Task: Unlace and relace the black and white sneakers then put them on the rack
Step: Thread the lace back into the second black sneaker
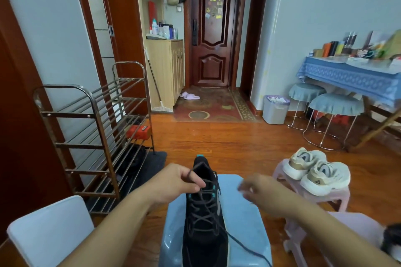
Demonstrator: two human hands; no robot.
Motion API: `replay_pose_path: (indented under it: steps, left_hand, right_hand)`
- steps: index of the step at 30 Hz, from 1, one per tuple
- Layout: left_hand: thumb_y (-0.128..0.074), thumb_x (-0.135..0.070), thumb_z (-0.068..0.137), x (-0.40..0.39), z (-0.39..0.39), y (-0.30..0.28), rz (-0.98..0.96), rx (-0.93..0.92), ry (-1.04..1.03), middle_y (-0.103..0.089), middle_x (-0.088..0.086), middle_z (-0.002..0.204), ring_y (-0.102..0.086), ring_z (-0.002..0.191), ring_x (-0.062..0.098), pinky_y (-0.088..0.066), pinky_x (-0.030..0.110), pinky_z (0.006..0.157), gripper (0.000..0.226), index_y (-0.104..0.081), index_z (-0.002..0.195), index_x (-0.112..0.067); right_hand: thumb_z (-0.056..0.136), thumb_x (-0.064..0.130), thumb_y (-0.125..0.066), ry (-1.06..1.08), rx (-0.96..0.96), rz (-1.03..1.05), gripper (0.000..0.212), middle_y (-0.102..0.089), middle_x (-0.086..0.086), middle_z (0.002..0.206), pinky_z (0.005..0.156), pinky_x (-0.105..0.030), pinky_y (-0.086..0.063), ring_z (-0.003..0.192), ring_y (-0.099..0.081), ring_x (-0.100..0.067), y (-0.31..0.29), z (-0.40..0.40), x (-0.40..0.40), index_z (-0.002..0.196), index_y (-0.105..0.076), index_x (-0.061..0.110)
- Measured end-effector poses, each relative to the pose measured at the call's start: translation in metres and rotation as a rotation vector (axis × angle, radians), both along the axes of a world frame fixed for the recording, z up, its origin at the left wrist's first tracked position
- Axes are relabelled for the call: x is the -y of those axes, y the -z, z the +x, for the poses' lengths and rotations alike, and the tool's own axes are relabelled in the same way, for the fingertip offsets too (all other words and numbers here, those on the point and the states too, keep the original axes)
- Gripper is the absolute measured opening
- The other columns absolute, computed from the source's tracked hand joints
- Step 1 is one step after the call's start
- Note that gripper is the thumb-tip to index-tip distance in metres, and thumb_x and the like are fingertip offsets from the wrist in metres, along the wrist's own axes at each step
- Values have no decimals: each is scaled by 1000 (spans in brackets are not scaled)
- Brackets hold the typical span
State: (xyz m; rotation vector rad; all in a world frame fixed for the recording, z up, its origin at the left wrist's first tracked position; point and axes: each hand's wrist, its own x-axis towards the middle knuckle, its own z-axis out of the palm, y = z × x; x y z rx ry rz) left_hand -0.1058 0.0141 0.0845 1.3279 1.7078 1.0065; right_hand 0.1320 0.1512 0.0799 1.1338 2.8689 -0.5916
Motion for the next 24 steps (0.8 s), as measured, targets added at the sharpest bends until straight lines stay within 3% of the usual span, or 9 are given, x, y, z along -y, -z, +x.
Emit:
replay_pose_path:
  steps: [3,7,9,11,13,15,19,21,24]
  left_hand:
    - [-75,0,84,-9,3,11,235,-331,-85,-70,-17,83,-65,82,3,-49,24,76,29,-73,75,-28]
    - [-67,9,74,-14,9,36,575,-741,-198,-48,-10,77,-48,73,10,-43,33,61,35,-49,73,-21]
    - [-67,12,73,-16,13,46,654,-762,-250,-43,-9,77,-44,70,13,-41,37,58,37,-46,72,-18]
    - [-70,7,81,-19,16,51,679,-697,-314,-43,-11,80,-44,69,11,-40,34,58,35,-46,75,-19]
    - [-73,-4,87,-20,18,53,681,-680,-332,-43,-14,81,-45,69,9,-41,31,58,30,-48,78,-19]
    - [-73,-13,90,-22,18,52,631,-661,-345,-44,-14,79,-46,70,9,-43,31,59,27,-49,81,-21]
    - [-73,-19,91,-25,14,46,515,-523,-340,-50,-11,73,-50,69,10,-43,32,59,32,-46,77,-29]
    - [-72,-19,92,-25,14,44,464,-496,-307,-53,-10,75,-53,71,12,-47,37,62,33,-45,76,-30]
    - [-70,-21,94,-24,18,40,434,-481,-245,-56,-9,78,-56,76,13,-50,43,68,29,-47,78,-29]
  right_hand:
    - [106,27,-46,-20,-440,-240,28,-65,14,112,75,-10,-43,90,-57,6,-2,-48,16,127,-64,26]
    - [109,23,-40,71,-468,-511,30,-71,2,95,66,-28,-41,74,-53,-15,7,-77,20,129,-62,24]
    - [107,13,-42,88,-509,-569,33,-71,4,90,61,-27,-40,67,-51,-14,12,-80,14,132,-60,24]
    - [104,3,-42,87,-604,-613,40,-74,8,98,64,-31,-41,71,-53,-17,14,-82,8,134,-61,21]
    - [101,-3,-43,60,-686,-688,44,-74,4,112,67,-31,-43,81,-58,-14,11,-84,6,133,-62,21]
    - [101,-2,-50,27,-700,-725,38,-74,-3,109,64,-26,-44,78,-57,-11,7,-85,5,129,-64,18]
    - [93,5,-66,-77,-532,-513,29,-71,2,85,65,-35,-46,70,-59,-16,-12,-85,-11,118,-69,19]
    - [89,7,-68,-163,-387,-416,33,-69,4,79,60,-30,-46,63,-59,-12,-24,-87,-14,118,-64,23]
    - [87,15,-65,-293,-102,-22,41,-63,1,85,62,-33,-49,74,-59,-18,-34,-93,-10,123,-49,22]
